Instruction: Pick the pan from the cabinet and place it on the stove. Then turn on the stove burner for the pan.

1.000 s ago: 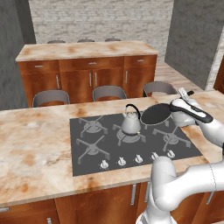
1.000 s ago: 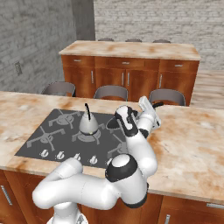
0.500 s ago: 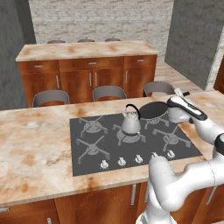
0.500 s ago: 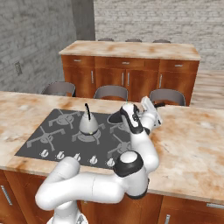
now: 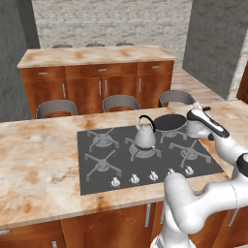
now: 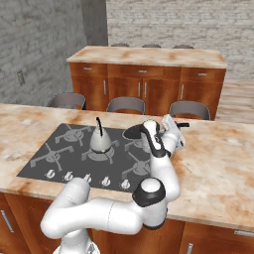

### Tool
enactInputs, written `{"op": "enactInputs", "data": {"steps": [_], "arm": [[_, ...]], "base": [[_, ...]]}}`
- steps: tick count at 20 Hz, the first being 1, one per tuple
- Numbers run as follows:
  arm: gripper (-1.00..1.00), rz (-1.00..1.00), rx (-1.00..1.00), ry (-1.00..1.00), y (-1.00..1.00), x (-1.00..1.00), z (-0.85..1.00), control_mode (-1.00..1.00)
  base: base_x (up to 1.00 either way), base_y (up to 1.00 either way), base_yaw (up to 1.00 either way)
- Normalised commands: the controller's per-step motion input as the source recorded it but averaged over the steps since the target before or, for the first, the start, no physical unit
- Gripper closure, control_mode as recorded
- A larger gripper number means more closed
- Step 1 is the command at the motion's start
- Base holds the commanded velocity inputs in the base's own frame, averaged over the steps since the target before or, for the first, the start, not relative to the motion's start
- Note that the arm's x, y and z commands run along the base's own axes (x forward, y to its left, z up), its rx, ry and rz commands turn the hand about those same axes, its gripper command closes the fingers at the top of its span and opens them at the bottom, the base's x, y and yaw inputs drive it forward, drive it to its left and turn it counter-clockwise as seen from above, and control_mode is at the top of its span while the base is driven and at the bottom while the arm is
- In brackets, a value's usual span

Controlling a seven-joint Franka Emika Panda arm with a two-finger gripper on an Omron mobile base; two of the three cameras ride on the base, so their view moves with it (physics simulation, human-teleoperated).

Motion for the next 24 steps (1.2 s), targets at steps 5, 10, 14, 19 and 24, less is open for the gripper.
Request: {"op": "enactInputs", "data": {"steps": [5, 10, 14, 19, 24], "arm": [[-1.0, 0.0, 0.0, 0.02, -0.08, 0.0, -0.01, -1.0], [-1.0, -0.02, 0.0, 0.21, 0.0, -0.02, -0.03, -1.0], [-1.0, -0.06, 0.01, 0.33, 0.02, -0.02, -0.01, -1.0], [-1.0, -0.06, 0.03, 0.25, 0.0, -0.08, 0.11, -1.0], [-1.0, -0.02, 0.0, 0.0, 0.1, -0.54, 0.21, -1.0]], "base": [[0.0, 0.0, 0.0], [0.0, 0.0, 0.0], [0.0, 0.0, 0.0], [0.0, 0.0, 0.0], [0.0, 0.0, 0.0]]}}
